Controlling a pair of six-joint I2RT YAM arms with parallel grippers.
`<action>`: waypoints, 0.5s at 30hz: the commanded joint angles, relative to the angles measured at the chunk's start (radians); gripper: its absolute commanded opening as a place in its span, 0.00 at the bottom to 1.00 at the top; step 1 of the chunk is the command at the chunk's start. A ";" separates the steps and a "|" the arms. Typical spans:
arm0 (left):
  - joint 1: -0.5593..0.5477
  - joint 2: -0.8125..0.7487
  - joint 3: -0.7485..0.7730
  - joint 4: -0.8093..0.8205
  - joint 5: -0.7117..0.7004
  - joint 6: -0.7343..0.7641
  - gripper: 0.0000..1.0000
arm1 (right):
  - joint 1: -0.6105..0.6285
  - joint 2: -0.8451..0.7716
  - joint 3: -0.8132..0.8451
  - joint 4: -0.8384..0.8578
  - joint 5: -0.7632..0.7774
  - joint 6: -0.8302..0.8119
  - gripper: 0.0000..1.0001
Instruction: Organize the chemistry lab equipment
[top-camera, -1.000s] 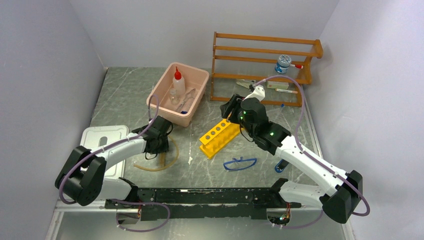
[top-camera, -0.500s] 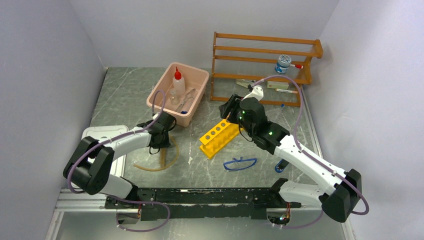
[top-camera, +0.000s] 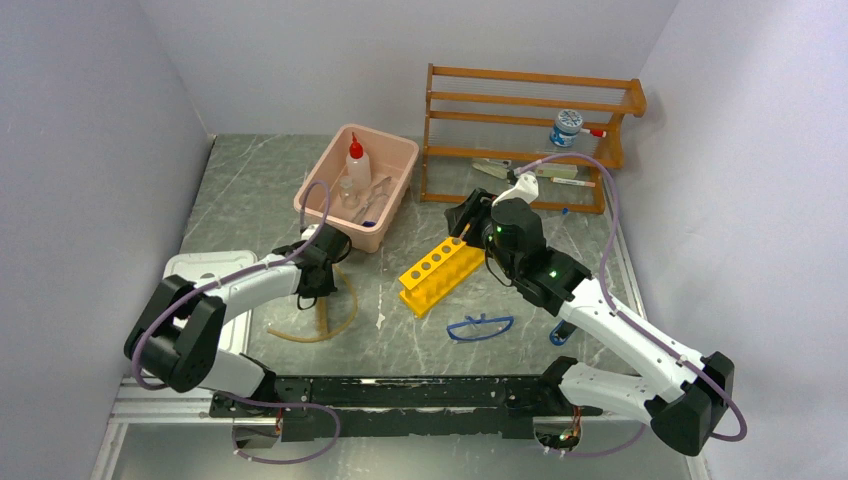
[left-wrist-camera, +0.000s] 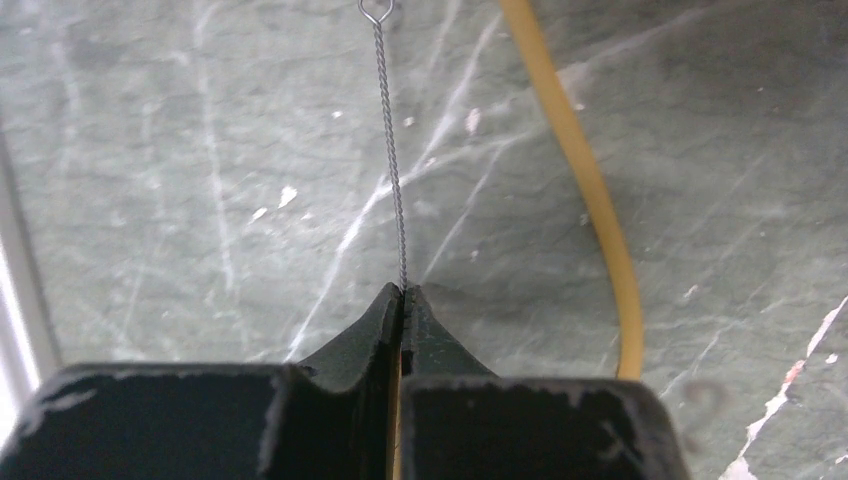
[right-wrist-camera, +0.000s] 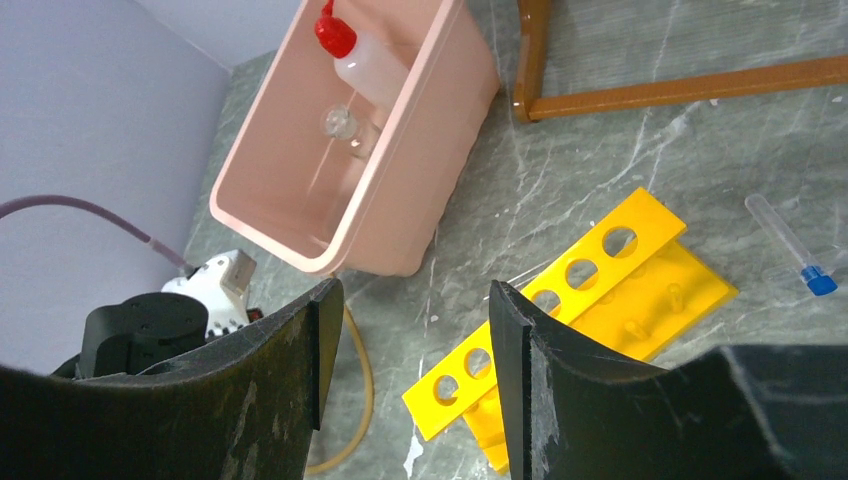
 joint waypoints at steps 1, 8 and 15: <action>0.006 -0.093 0.077 -0.142 -0.096 -0.067 0.05 | -0.009 -0.016 -0.002 0.034 0.032 -0.023 0.59; 0.022 -0.216 0.179 -0.270 -0.170 -0.077 0.05 | -0.009 -0.002 0.001 0.054 0.019 -0.026 0.59; 0.025 -0.278 0.368 -0.266 -0.147 0.080 0.05 | -0.009 0.019 0.018 0.063 0.023 -0.052 0.59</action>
